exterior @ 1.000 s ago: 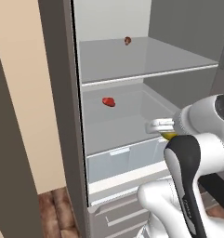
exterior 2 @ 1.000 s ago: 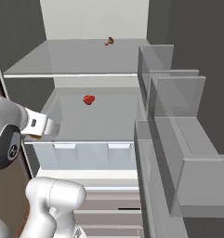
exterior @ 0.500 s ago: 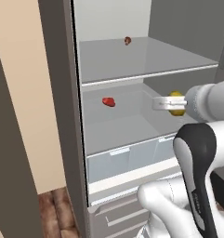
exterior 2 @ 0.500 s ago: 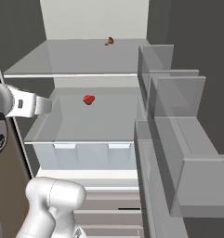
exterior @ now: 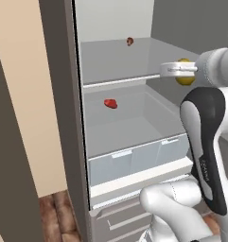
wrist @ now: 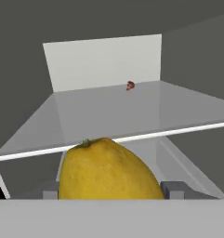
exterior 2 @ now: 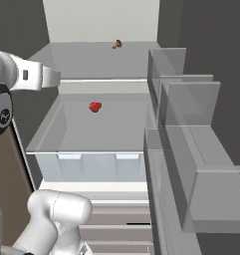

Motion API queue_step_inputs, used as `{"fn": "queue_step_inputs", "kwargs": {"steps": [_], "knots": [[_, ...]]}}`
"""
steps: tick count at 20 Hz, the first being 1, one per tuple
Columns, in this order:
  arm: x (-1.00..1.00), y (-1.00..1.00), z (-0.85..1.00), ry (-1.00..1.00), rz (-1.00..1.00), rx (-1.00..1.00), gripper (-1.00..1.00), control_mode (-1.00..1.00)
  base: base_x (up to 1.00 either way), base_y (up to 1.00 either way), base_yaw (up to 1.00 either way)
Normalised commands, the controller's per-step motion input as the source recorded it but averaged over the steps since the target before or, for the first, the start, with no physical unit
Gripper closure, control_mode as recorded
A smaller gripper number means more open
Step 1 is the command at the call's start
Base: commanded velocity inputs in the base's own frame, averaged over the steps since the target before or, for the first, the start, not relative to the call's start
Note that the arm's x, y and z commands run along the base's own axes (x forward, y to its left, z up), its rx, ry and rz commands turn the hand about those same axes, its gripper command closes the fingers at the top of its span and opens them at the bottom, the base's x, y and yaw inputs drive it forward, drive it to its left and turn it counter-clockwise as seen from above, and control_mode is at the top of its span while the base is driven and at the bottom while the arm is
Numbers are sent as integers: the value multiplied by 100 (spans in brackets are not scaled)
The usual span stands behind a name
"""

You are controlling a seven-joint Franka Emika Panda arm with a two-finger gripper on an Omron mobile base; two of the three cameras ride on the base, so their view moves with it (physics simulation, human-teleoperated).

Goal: Transport the steak and lemon to the fridge. Place the steak on the rack containing meat and place the lemon on the rack containing the vegetable, ensuring meats and vegetables are on different racks.

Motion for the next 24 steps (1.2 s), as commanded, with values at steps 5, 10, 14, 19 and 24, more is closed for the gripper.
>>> {"fn": "queue_step_inputs", "kwargs": {"steps": [5, 10, 14, 19, 24], "knots": [[74, -12, 0, -22, 3, 0, 100, -100, 0, 0, 0], [100, -7, 0, 2, 3, 0, 100, -100, 0, 0, 0], [99, 0, 0, 17, 0, 0, 100, -100, 0, 0, 0], [82, -1, -13, 6, 0, 0, 100, -100, 0, 0, 0], [74, -8, -31, 0, 4, 1, 100, -100, 0, 0, 0]]}}
